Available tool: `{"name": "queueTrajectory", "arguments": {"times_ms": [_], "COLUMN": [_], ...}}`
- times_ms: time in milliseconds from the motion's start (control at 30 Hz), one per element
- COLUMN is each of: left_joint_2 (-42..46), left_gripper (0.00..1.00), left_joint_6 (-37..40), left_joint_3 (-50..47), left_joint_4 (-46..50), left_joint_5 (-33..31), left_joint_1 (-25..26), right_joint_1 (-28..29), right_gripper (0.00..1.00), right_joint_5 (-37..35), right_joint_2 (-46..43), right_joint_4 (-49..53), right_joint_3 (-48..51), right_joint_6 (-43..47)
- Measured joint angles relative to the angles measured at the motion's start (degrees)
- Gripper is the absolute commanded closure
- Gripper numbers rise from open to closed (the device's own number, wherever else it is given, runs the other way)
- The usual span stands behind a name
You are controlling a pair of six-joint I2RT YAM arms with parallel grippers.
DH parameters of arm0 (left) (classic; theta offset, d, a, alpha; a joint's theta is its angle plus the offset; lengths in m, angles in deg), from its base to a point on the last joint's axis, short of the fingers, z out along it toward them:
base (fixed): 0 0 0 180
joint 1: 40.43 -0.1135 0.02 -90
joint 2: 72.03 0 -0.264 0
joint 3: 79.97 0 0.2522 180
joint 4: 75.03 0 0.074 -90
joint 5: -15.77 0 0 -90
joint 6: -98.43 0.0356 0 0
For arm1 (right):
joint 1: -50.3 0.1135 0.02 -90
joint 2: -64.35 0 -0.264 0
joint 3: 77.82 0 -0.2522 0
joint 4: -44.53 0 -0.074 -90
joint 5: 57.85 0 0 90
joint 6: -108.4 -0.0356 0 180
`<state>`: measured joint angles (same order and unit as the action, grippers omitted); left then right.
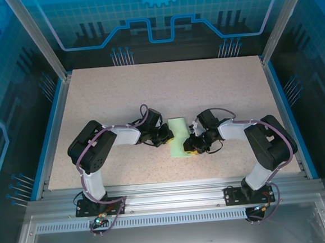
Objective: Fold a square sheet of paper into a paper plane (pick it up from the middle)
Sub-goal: Fold the square sheet of paper in half at the center of the table.
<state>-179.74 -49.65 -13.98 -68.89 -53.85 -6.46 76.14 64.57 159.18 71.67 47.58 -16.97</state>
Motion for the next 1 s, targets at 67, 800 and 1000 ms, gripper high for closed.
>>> {"name": "queueTrajectory", "arguments": {"times_ms": [67,800,1000], "left_joint_2": [0.0,0.0,0.0], "left_gripper": [1.00,1.00,1.00], "left_joint_6": [0.0,0.2,0.9], "left_joint_3": [0.0,0.2,0.4], "left_joint_4": [0.1,0.5,0.8], "left_joint_5": [0.0,0.0,0.0], "left_joint_1": [0.0,0.0,0.0], "right_joint_1": [0.0,1.9,-2.8], "right_gripper": [0.72,0.73,0.72], "right_joint_5": [-0.1,-1.2,-2.2], "right_joint_2": [-0.2,-3.5,-5.6], "right_joint_4": [0.0,0.0,2.0], "right_joint_3": [0.0,3.1,-1.0], "right_joint_6": [0.0,-0.6,-0.6]}}
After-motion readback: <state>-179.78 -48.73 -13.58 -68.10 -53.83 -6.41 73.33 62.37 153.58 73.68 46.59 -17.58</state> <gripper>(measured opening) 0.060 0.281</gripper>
